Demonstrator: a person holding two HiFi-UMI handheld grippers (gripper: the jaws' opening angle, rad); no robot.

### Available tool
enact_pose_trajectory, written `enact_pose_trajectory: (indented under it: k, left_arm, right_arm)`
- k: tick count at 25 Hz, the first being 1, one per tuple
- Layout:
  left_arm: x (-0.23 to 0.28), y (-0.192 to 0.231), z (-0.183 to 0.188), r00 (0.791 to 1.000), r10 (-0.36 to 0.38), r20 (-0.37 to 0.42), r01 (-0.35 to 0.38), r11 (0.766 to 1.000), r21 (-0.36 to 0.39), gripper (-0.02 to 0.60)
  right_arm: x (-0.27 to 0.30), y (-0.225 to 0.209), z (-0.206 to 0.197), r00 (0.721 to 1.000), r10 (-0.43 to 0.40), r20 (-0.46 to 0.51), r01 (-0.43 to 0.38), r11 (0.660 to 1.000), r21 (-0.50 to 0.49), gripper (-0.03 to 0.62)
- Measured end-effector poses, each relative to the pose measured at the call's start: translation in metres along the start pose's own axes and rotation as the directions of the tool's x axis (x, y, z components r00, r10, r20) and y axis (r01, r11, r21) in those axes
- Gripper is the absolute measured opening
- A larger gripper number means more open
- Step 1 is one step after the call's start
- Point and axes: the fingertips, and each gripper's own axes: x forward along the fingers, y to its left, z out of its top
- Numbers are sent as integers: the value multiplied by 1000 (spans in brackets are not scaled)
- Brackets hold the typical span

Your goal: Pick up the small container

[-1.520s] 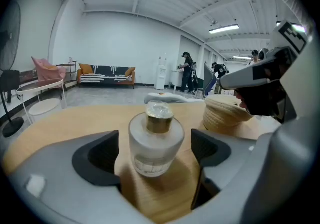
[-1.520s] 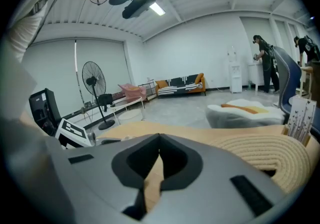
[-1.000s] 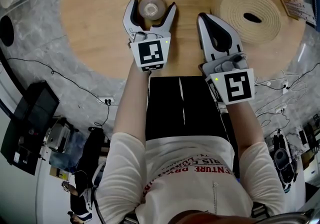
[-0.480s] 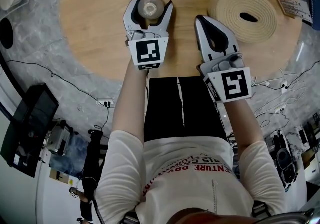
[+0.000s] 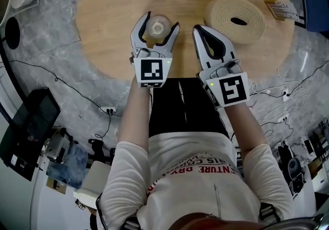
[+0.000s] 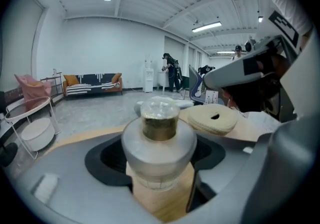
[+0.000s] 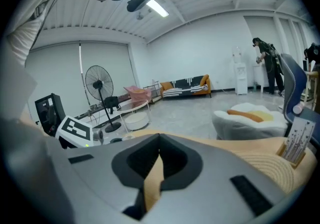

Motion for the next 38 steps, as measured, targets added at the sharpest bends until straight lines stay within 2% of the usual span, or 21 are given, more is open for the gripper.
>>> enact_pose_trajectory:
  k: [7, 12, 18, 22, 25, 28, 31, 33, 38]
  left_arm:
    - [-61, -15, 102, 995, 0, 96, -5, 999, 48, 339]
    - [-111, -29, 173, 986, 34, 164, -39, 999, 30, 339]
    - [-175, -48, 244, 972, 41, 231, -41, 999, -2, 339]
    - [-217, -50, 292, 959, 48, 280, -65, 997, 51, 339]
    - [-250, -51, 321, 949, 62, 308, -88, 994, 69, 339]
    - [-280, -61, 344, 937, 45, 347, -101, 984, 144, 339]
    - [-305, -69, 362, 933, 40, 357, -100, 983, 152, 339]
    - [-319, -71, 373, 927, 24, 374, -101, 977, 188, 339]
    - [-351, -65, 393, 919, 24, 393, -105, 977, 185, 339]
  right_arm:
    - [-42, 21, 81, 996, 15, 86, -11, 999, -37, -4]
    - [-84, 32, 130, 992, 26, 123, -15, 996, -88, -5]
    - [-144, 50, 188, 983, 40, 181, -15, 991, -136, -5]
    - [-176, 70, 233, 968, 66, 241, -17, 980, -199, -3]
    - [-196, 87, 261, 956, 74, 282, -7, 973, -232, -5]
    - [-217, 100, 280, 946, 78, 315, 6, 966, -259, -4]
    - [-236, 107, 296, 936, 77, 343, 19, 963, -270, -5]
    - [-246, 109, 307, 929, 73, 362, 27, 964, -263, -5]
    - [-268, 120, 333, 904, 54, 424, 65, 963, -261, -5]
